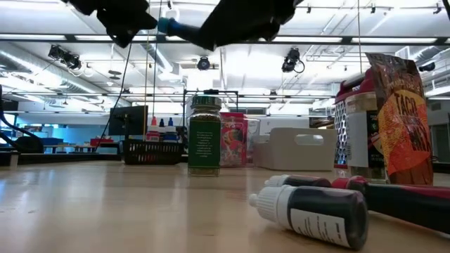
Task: Pick & Place Kitchen Items
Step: Put the small blue food coloring bottle into the black bin
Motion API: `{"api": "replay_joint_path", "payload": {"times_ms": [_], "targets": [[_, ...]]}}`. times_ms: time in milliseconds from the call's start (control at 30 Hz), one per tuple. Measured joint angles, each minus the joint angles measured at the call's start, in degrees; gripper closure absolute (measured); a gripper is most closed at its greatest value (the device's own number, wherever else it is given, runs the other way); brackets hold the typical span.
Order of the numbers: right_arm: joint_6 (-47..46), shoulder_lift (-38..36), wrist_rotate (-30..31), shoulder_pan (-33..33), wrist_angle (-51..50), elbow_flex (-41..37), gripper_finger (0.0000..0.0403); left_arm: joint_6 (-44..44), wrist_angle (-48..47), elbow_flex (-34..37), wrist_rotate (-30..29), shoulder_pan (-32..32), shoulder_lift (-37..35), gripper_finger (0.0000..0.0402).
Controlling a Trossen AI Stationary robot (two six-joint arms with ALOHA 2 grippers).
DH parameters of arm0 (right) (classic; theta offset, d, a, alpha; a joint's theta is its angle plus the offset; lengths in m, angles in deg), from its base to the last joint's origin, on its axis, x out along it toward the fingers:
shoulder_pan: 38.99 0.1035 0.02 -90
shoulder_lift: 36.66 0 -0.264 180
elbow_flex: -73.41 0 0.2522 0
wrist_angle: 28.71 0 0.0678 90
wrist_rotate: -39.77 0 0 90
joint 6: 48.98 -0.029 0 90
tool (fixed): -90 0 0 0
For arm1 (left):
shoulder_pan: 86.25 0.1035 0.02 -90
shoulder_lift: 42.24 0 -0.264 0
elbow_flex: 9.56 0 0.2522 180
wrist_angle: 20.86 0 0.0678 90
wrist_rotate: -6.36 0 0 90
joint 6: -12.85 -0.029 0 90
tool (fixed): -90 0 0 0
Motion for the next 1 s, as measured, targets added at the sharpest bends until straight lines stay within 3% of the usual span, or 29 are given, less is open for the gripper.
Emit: {"api": "replay_joint_path", "payload": {"times_ms": [233,400,667,1000], "targets": [[-0.4,0.1,-0.2,-1.9,-2.0,0.0,0.0303,-11.7,2.2,-0.1,1.0,0.0,8.8,0.0250],[0.0,0.1,-0.2,-2.2,-2.4,0.0,0.0308,-15.0,5.3,-0.1,-3.2,-0.3,12.7,0.0222],[-0.1,0.1,-0.2,-2.4,-2.4,0.0,0.0305,-17.2,11.4,-0.1,-5.7,-0.5,12.7,0.0203],[0.1,0.1,0.0,-2.5,-1.3,0.0,0.0303,-16.7,12.7,-0.1,-3.6,-0.5,12.7,0.0211]]}}
